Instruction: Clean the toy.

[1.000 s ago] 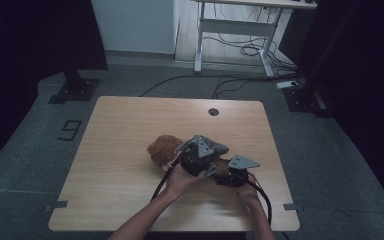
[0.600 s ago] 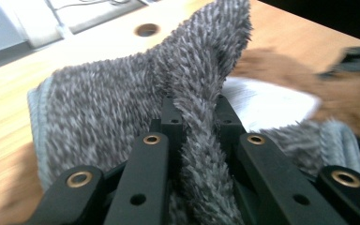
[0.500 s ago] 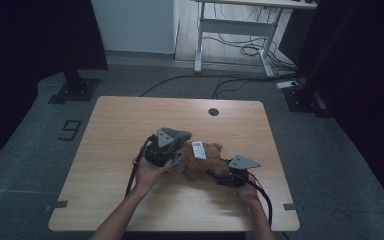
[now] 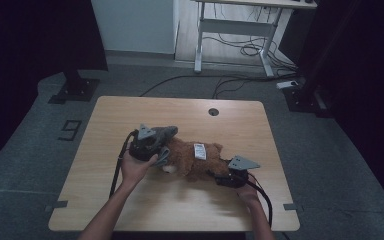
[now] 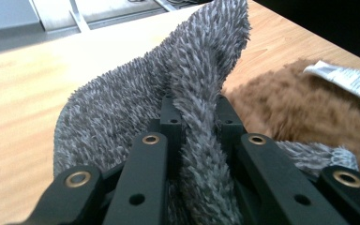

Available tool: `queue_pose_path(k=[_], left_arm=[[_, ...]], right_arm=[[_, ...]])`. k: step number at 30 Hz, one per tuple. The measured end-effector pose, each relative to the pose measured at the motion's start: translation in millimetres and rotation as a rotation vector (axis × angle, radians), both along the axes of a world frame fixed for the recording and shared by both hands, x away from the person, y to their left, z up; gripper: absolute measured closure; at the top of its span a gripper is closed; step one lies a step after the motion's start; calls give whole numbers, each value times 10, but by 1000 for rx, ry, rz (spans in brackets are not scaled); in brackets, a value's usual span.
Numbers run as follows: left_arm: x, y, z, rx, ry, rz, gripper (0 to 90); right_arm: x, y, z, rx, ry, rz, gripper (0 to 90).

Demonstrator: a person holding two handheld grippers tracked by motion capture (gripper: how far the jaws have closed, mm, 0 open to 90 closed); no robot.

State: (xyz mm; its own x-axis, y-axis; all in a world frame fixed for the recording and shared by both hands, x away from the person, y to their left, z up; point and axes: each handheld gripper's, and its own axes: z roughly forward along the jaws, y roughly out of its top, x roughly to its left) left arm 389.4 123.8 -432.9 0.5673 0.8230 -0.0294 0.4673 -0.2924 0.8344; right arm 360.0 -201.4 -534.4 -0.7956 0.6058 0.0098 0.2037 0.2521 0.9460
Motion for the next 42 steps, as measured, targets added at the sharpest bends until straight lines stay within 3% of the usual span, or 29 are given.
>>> queue_pose_path(k=[4, 8, 14, 18, 22, 24, 28, 36, 42], left_arm=[[81, -123, -50, 50, 19, -6, 786], [24, -168, -213, 80, 9, -13, 792], [-141, -112, -339, 96, -24, -17, 802], [-218, -20, -390, 39, -18, -22, 803], [-335, 61, -431, -13, -18, -33, 803], [-381, 91, -449, -32, -20, -36, 802], [-470, 153, -490, -58, -24, -39, 801], [-570, 240, -527, -96, -10, -49, 801], [-636, 269, -511, -106, 1, -60, 799]], right_arm=[[-14, 3, 0, -4, -5, -3, 394], [-34, 15, -11, -11, -21, -11, 357], [-104, 70, 44, -68, -31, -71, 178], [-153, 16, 160, -11, 44, -79, 139], [-210, -72, 317, 84, 52, -93, 115], [-217, -92, 390, 108, 58, -116, 115], [-210, -55, 442, 109, 84, -128, 110], [-220, 102, 312, 43, 169, -65, 117], [-268, 162, 122, 0, 177, -19, 232]])
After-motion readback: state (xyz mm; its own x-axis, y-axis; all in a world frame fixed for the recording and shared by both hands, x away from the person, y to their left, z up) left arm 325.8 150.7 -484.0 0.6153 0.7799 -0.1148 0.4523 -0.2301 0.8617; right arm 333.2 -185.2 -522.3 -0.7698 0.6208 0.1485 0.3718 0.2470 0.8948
